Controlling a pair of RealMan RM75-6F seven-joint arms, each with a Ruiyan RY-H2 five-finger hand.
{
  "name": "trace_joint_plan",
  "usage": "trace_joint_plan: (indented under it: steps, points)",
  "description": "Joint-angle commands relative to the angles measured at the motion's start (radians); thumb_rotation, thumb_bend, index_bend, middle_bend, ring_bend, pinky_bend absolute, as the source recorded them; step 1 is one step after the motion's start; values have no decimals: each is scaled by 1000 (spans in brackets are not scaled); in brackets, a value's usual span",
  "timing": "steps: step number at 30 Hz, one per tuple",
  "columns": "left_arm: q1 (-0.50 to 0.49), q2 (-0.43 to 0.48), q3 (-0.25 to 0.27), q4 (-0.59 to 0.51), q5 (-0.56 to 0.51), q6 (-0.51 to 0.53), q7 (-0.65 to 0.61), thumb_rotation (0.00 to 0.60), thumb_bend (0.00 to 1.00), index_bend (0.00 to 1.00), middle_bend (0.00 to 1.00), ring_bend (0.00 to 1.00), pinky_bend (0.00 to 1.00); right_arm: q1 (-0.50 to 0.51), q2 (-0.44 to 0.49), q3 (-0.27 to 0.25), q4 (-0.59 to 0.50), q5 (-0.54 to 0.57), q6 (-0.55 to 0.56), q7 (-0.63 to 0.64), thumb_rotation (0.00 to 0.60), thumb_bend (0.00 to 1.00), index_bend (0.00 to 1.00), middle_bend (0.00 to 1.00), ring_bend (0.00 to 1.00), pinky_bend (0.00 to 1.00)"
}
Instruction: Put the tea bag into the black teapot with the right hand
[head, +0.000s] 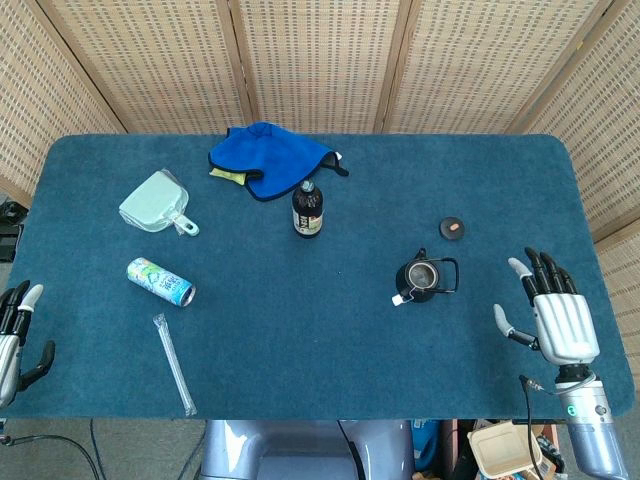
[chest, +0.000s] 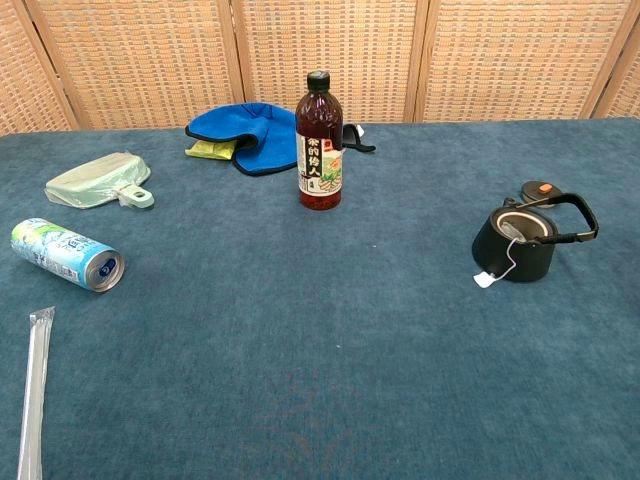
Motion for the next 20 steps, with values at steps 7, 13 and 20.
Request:
trace_joint_plan:
  steps: [7, 13, 20]
  points:
    - [27, -26, 9, 39, 31, 42, -21, 600, 477, 0, 0, 0, 0, -76, -56, 6, 44, -49, 19, -7, 114, 548, 0, 21, 0, 104]
    - [29, -27, 14, 39, 38, 33, -18, 600, 477, 0, 0, 0, 0, -99, -61, 19, 49, -66, 8, -9, 125, 546, 0, 21, 0, 103]
    - [17, -24, 15, 35, 38, -2, -9, 600, 477, 0, 0, 0, 0, -119, -59, 39, 40, -79, -12, -23, 145, 538, 0, 21, 0, 104]
